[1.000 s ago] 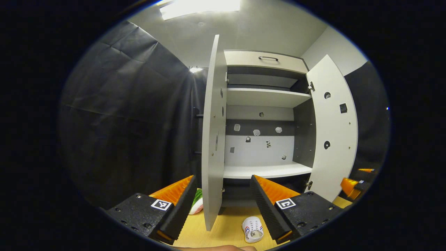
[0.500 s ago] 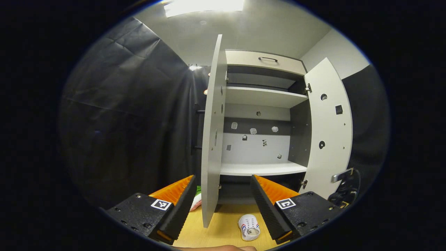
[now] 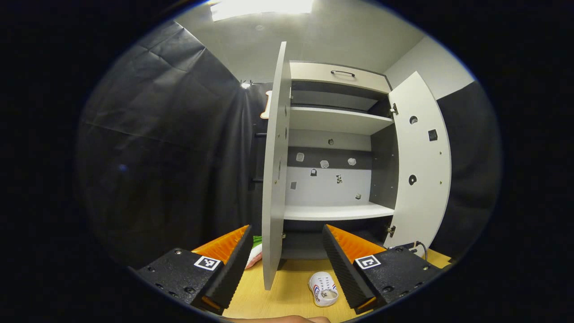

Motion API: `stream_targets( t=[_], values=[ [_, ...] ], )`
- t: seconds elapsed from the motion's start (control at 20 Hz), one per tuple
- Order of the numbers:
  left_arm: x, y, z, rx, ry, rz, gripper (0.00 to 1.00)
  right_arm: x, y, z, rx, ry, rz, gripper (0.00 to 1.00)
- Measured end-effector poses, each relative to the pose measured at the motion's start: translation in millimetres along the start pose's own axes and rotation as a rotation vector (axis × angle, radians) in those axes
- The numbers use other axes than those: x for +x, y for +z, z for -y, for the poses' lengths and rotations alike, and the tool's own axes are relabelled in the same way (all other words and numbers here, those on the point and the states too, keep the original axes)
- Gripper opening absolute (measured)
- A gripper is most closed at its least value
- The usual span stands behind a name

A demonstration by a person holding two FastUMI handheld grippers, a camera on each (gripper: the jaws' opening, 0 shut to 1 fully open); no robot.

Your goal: Grab one shoe with the right hand and put it into the shoe cabinet, grab the other shoe with the left hand and put it into the shoe cabinet; then close the right door with the right hand and the left door with the left hand.

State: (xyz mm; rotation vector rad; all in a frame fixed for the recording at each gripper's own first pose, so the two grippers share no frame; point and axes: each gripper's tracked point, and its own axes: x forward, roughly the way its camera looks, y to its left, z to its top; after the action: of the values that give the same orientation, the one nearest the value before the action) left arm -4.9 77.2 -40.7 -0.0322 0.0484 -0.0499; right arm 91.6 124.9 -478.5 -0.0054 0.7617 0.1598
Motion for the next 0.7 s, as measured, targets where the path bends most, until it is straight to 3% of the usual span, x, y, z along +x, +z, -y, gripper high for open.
stream_targets(
  t=[0.05,0.1,0.3,0.55,0.7],
  values=[
    [1,0,-2,0.002,0.004,0.002,0.93,2,-3,0,-0.005,-0.011,-0.001,0.87],
    [2,-1,-3,-0.001,0.008,0.003,0.93,5,-5,-1,0.002,-0.010,-0.003,0.78],
    [9,-12,-1,-0.006,-0.002,-0.028,0.93,23,-14,-1,0.048,-0.010,-0.012,0.77],
    [15,-24,1,0.000,-0.013,-0.064,0.94,26,-17,-2,-0.109,-0.074,0.013,0.77],
    [15,-30,1,0.003,-0.018,-0.070,0.93,27,-9,-3,0.006,-0.073,0.052,0.76]
  ],
)
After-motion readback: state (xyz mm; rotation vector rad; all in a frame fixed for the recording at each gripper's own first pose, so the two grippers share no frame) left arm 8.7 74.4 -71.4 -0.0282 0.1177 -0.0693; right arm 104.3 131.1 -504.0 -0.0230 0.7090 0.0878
